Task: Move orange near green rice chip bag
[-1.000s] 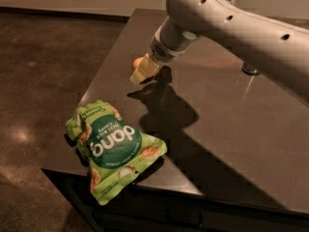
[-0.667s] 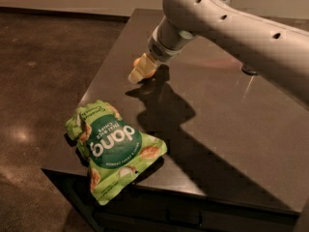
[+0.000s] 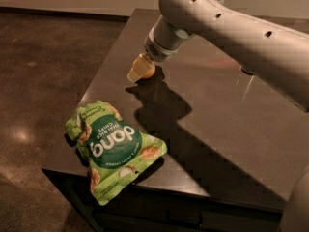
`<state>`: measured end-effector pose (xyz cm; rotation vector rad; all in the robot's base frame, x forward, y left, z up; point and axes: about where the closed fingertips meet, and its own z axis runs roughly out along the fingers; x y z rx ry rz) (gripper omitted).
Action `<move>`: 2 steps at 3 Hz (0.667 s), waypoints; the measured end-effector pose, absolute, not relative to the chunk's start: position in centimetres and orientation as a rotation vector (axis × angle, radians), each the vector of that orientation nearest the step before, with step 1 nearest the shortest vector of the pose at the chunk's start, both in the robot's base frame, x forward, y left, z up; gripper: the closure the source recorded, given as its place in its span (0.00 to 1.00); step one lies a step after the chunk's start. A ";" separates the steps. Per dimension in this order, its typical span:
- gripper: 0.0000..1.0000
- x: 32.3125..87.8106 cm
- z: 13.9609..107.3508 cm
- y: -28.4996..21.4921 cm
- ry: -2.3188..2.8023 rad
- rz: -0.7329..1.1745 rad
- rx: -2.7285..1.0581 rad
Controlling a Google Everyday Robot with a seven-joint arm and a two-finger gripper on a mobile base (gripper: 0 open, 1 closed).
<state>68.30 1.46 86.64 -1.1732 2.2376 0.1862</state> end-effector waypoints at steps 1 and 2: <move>0.41 68.4 86.5 1.7 2.237 0.198 -1.194; 0.65 68.4 86.7 1.6 2.225 0.202 -1.211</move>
Offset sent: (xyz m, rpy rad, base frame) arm 0.0012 -0.0039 0.0064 0.0013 -0.0041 0.0450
